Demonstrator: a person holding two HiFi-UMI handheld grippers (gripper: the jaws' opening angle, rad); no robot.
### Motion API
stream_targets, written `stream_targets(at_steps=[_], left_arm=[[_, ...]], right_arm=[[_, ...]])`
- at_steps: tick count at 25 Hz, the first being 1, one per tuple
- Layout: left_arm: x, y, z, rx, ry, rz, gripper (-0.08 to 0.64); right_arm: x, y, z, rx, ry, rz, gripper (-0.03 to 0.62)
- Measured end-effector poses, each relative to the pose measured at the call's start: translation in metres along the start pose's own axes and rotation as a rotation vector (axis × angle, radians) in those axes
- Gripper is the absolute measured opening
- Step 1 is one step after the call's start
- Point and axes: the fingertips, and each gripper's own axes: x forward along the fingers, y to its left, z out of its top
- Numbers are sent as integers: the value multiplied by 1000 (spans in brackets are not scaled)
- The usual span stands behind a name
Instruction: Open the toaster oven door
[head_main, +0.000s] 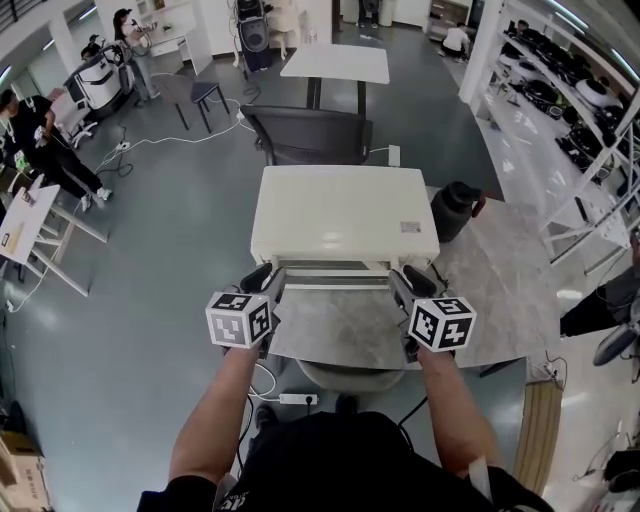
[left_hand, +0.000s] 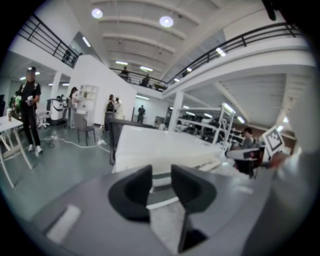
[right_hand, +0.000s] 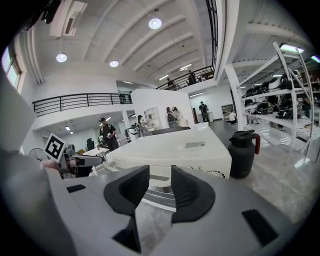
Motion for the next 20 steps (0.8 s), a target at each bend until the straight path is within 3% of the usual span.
stream_targets(at_steps=[7,15,20], left_arm=[[13,10,-6,-5,18,53,152],[23,17,-8,-6,48,58,160],[23,16,-10,17,14,35,156]], right_arm=[[17,-8,-5,-2,38,-30,137],[31,-15,-11,18,68,-63,138],[34,-16,-16,13,91,-81,140]])
